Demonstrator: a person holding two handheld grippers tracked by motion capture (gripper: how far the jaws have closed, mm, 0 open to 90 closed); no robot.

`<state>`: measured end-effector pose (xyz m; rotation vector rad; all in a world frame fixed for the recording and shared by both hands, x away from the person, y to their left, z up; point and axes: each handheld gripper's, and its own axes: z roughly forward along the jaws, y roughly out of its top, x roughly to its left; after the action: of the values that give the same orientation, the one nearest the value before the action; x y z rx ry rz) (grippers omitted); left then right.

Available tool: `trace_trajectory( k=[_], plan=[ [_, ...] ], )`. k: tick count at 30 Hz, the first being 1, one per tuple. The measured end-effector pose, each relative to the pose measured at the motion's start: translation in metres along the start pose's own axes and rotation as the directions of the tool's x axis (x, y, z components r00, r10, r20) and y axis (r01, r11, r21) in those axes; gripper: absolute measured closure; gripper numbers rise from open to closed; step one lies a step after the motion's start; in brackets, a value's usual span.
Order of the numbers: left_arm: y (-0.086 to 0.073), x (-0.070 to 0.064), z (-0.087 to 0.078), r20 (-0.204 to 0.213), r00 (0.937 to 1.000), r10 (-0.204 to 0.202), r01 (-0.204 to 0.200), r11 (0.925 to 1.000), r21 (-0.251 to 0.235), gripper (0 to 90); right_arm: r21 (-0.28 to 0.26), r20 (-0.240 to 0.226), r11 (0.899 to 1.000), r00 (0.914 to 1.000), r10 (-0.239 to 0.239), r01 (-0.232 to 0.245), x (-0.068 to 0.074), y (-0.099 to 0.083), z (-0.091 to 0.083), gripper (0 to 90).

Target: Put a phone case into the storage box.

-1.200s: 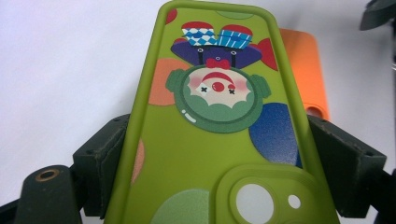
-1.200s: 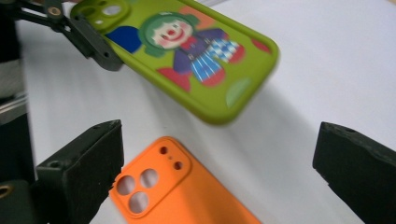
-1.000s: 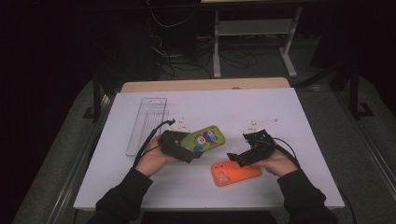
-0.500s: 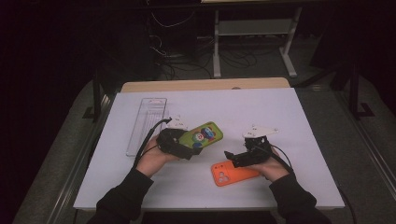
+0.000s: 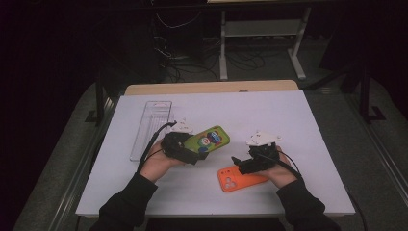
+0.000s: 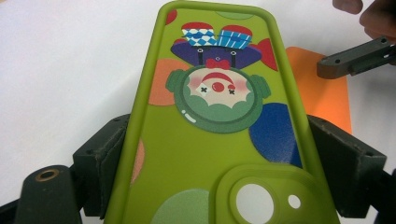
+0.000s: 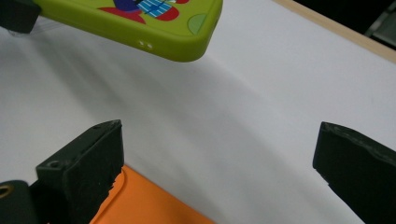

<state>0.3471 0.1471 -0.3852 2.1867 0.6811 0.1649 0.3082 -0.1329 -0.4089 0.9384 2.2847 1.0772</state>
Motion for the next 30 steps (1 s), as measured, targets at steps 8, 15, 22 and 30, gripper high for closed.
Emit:
trace_trajectory(
  k=[8, 15, 22, 30],
  plan=[
    [0.0, -0.001, 0.0, 0.009, 1.0, -0.003, 0.003, 1.0, -0.005, 15.1, 0.012, 0.044, 0.998, 0.9969, -0.066, 0.065, 0.004, 0.001, 0.0, 1.3],
    [0.0, 0.0, 0.0, 0.008, 1.0, 0.005, -0.005, 1.0, 0.0, 15.1, 0.006, 0.091, 0.991, 0.9871, -0.131, 0.131, 0.009, 0.002, -0.001, 1.3],
    [0.0, 0.0, 0.0, 0.011, 0.9999, 0.005, -0.005, 1.0, -0.001, 15.1, 0.01, 0.135, 0.977, 0.9682, -0.211, 0.212, 0.014, 0.002, 0.0, 1.3],
    [0.0, 0.0, 0.0, 0.011, 0.9997, 0.023, -0.023, 0.9997, 0.008, 15.2, 0.031, 0.193, 0.949, 0.9293, -0.315, 0.315, 0.022, 0.002, 0.002, 1.5]
  ],
)
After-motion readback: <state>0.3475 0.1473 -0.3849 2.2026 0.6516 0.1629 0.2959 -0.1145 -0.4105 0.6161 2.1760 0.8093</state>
